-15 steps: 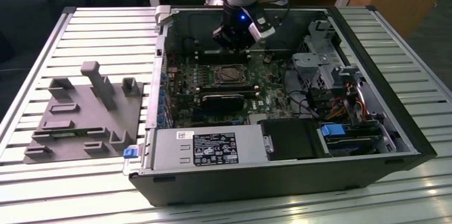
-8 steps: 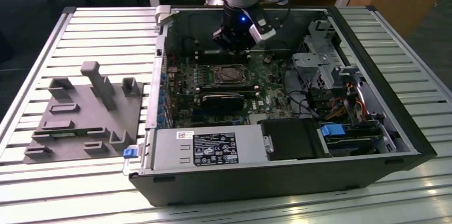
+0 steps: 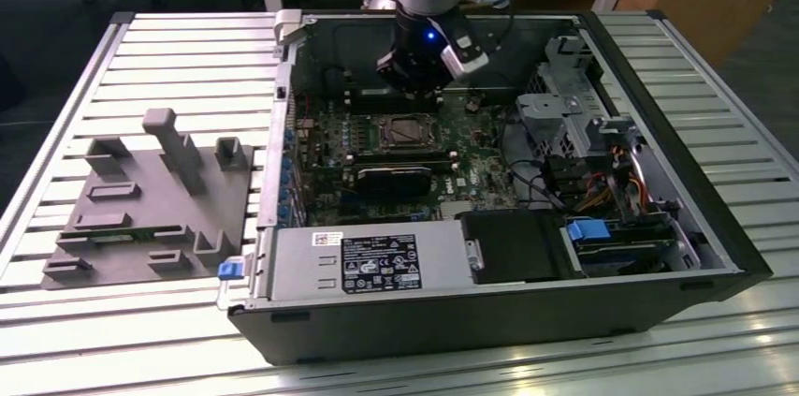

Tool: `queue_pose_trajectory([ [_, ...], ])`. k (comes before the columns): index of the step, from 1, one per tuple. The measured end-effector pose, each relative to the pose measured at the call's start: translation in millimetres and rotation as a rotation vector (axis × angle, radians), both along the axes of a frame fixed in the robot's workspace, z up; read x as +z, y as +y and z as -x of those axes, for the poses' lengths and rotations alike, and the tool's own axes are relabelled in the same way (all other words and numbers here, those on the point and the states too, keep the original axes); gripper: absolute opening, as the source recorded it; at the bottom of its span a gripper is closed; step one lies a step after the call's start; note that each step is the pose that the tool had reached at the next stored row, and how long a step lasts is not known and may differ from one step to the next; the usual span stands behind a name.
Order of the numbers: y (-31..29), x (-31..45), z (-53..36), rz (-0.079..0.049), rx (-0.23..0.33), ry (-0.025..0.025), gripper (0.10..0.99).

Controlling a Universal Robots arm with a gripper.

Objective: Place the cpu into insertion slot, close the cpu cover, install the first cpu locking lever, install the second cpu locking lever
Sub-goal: 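Install the second cpu locking lever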

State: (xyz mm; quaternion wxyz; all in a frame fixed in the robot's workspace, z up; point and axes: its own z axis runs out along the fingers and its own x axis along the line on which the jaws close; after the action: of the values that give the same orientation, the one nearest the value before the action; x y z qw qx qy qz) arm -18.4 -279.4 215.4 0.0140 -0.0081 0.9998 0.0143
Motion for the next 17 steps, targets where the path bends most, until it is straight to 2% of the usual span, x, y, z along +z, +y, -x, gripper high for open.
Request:
queue_pose_trajectory([
  [17, -14.7, 0.4, -0.3, 0.000, 0.000, 0.0002, 0.106],
])
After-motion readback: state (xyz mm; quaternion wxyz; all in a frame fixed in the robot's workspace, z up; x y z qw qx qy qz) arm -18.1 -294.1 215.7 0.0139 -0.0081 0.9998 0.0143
